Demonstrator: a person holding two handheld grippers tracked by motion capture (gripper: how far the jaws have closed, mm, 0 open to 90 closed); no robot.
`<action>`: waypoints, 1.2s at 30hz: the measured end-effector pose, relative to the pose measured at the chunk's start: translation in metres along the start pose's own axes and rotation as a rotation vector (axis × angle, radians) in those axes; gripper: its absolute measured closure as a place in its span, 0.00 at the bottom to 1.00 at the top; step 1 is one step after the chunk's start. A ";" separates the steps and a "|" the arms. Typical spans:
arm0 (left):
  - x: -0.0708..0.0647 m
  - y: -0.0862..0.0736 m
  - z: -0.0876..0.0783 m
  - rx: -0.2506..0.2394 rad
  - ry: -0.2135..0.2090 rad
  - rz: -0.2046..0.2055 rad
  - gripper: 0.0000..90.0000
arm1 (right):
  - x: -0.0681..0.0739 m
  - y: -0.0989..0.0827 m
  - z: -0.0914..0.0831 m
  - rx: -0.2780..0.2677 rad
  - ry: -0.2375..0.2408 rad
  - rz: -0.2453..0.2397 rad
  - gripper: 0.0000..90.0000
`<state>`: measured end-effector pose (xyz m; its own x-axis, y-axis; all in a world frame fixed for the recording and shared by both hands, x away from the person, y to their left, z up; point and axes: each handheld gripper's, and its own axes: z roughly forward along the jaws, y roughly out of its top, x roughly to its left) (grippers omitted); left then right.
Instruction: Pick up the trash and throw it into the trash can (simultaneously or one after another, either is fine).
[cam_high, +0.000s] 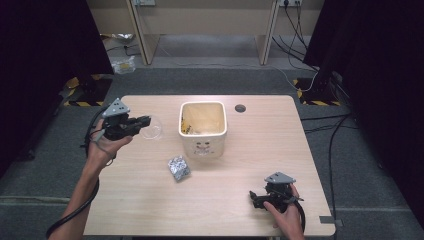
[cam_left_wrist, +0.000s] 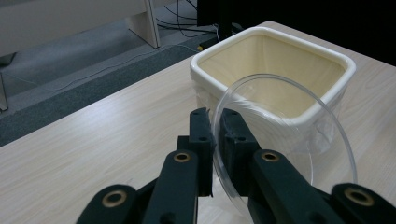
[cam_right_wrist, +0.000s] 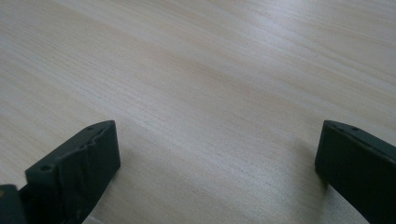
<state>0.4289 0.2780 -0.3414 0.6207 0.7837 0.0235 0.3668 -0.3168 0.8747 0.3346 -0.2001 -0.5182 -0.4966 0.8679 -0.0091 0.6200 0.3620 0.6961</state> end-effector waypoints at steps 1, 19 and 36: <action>-0.001 0.002 0.001 0.003 0.003 0.009 0.93 | 0.000 0.000 0.000 0.000 0.001 -0.002 0.00; -0.007 0.030 0.006 -0.025 0.014 0.036 0.93 | 0.000 0.000 0.000 -0.001 0.000 -0.001 0.00; -0.016 0.056 0.011 -0.051 0.015 0.085 0.93 | 0.000 0.000 0.000 -0.001 0.000 -0.001 0.00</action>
<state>0.4471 0.2414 -0.2978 0.6373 0.7633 0.1057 0.2775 -0.3553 0.8926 0.3346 -0.2002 -0.5182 -0.4973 0.8675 -0.0093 0.6190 0.3624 0.6968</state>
